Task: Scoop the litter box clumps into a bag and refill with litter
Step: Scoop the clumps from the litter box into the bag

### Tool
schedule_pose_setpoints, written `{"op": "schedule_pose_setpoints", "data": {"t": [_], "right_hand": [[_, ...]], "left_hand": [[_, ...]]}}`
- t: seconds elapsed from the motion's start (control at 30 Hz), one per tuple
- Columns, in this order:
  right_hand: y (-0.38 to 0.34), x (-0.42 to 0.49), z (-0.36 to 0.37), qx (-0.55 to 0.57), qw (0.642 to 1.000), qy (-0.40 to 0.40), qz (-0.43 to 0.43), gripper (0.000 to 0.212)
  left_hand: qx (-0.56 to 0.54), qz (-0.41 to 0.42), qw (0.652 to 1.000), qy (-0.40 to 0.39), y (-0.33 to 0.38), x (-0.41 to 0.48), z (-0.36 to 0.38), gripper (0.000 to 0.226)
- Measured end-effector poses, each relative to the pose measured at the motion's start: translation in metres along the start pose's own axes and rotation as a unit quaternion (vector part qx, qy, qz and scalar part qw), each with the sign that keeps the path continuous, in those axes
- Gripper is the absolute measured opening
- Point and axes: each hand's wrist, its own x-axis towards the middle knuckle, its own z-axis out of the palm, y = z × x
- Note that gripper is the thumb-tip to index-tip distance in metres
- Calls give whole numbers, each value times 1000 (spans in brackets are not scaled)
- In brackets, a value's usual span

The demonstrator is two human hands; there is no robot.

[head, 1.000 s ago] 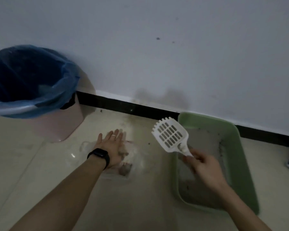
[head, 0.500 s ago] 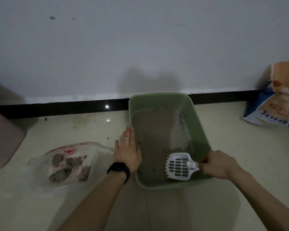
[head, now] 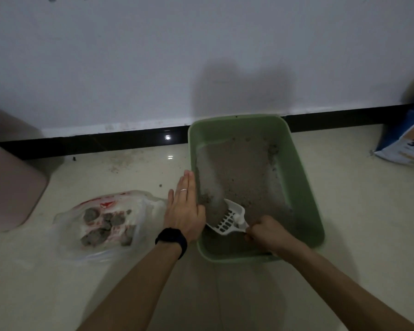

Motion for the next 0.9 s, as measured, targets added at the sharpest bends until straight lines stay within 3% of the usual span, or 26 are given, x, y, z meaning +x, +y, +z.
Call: {"op": "schedule_pose_setpoints", "data": {"t": [0.27,0.4,0.53,0.7,0.9], "right_hand": [[-19,42,42,103,991,66,-46,27],[-14,47,36,218,972,81,-35,28],[0,31,26,253,957,111,-83,28],[7,22,9,230,951,154,-138,30],[7,10,-4,193,951,194,-141,29]], "left_hand": [[24,6,1000,2,0,0,1,84],[28,2,1000,-5,1,-1,0,84],[43,-7,999,-10,-2,-5,-1,84],[57,-11,998,-21,-1,-4,-7,82],[70,-15,997,-37,5,-2,-14,82]]}}
